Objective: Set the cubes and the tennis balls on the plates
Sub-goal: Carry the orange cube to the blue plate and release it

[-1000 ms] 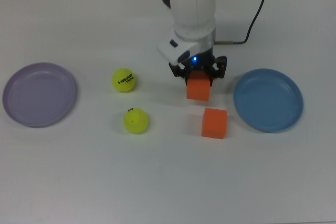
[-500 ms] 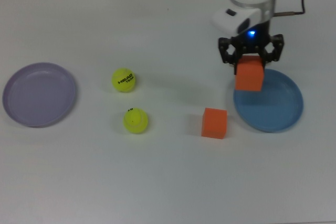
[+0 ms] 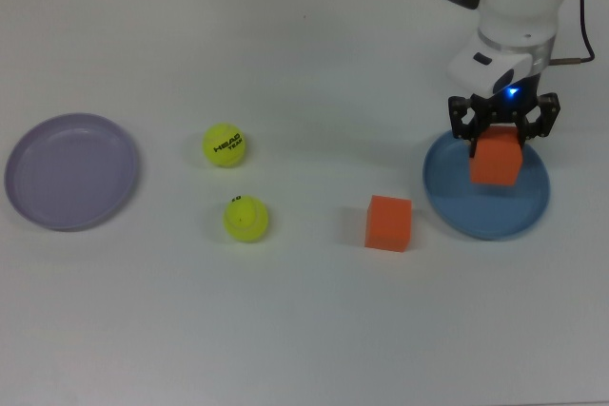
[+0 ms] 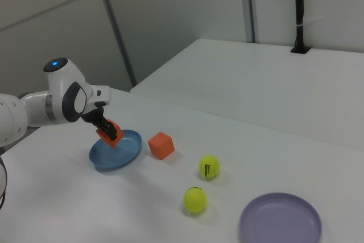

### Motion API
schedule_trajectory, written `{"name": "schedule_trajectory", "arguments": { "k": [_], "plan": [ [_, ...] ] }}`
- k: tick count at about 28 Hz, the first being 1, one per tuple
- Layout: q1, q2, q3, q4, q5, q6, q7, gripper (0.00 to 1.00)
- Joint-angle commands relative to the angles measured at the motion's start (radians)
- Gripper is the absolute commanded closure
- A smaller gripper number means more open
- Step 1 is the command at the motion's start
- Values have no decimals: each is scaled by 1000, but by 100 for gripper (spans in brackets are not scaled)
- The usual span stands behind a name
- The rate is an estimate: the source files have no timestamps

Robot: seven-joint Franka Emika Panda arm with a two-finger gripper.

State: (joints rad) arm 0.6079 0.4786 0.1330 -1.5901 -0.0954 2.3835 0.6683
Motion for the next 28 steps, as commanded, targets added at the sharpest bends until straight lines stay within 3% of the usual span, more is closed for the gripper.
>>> {"name": "schedule_trajectory", "arguments": {
  "k": [1,8,9,10,28],
  "plan": [
    [23,38,-6,25,-40,31,63,100],
    [33,55,-6,25,-40,37,73,97],
    [33,55,-6,25,-40,37,73,81],
    [33,57,-6,25,-38,37,73,2],
    [3,23,-21,65,-20,33,96,0]
  ]
}}
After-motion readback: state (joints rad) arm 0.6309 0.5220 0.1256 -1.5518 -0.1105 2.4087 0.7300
